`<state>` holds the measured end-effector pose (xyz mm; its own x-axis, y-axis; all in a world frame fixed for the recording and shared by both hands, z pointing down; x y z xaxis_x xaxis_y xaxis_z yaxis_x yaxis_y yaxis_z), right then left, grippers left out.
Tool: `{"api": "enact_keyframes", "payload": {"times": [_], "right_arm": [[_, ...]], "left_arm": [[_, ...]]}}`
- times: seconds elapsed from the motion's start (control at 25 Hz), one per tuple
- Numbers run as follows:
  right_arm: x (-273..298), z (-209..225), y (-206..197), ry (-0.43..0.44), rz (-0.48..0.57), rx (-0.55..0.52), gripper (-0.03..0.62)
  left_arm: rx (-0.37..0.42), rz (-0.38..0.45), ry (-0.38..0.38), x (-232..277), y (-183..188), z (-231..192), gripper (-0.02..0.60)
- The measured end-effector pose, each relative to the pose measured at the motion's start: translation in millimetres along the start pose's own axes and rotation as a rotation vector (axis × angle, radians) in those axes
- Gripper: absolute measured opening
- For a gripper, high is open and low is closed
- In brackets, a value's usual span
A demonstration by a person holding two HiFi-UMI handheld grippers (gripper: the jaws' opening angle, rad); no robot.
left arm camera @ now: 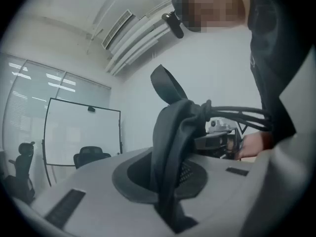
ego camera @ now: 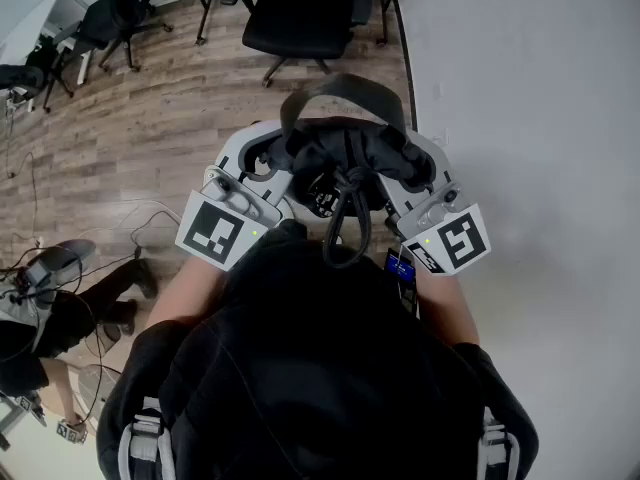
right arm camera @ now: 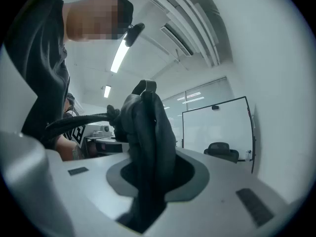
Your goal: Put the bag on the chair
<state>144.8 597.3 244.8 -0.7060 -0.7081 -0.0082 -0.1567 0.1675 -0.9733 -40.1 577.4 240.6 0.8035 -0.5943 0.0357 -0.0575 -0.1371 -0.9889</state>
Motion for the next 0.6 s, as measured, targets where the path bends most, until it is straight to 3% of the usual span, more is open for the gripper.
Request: {"api": "enact_keyframes", "payload": {"times": [0.6], "right_arm": [[13.8,-14.7,-21.4,0.025,-0.028,-0.045,0.098]], "left_arm": [[-0.010,0.011,0.069,-8.3,-16.8,-10.9,0.034]]}}
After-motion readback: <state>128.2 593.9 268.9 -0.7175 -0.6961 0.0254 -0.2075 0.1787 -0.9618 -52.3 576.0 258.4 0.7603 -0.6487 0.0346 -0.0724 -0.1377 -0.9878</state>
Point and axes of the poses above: the fingertips, and each gripper's own axes: x forward along the fingers, z to its right, y out of its top, the point moved 7 cm from there along -x, backward along the fingers, and after that the axes turned 12 degrees about -x, right-handed, at the moved point
